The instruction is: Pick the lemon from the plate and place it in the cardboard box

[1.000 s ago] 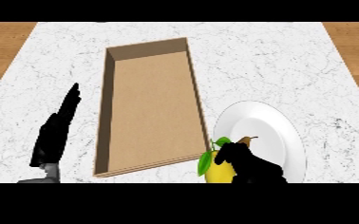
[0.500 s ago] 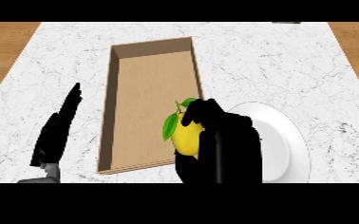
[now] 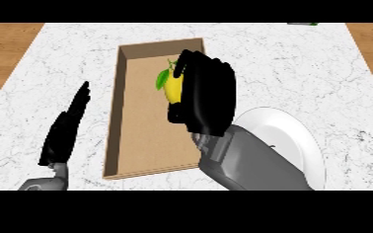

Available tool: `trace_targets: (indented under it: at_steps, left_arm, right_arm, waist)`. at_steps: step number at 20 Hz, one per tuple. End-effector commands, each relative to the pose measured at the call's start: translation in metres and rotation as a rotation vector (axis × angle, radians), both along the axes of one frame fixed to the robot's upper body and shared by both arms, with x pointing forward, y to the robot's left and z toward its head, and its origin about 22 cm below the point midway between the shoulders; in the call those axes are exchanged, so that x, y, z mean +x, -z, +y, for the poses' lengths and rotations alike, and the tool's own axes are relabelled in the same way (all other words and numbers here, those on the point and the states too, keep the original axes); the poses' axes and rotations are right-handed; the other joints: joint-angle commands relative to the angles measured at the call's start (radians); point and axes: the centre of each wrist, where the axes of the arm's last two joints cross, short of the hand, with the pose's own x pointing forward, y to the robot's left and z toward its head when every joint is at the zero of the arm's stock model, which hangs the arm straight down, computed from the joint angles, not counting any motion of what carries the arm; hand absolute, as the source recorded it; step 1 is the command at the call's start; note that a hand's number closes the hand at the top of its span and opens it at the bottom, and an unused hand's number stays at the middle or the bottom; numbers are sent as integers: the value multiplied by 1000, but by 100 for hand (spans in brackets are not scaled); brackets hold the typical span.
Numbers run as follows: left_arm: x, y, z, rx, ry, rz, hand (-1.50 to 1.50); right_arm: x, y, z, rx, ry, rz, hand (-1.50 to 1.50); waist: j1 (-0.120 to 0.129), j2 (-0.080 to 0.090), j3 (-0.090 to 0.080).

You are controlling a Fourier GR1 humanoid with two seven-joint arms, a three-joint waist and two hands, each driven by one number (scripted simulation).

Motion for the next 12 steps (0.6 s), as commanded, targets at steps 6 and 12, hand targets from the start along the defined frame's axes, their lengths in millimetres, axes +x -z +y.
trace_targets:
  at_steps: [6, 12]
  left_arm:
    - [2, -4, 4, 3, 8, -1, 0]
    - [10, -18, -5, 19, 42, -13, 0]
  right_arm:
    - [64, 35, 14, 64, 184, 208, 150]
    - [91, 51, 8, 169, 216, 200, -150]
  waist:
    - [19, 4, 0]
    - [31, 9, 2]
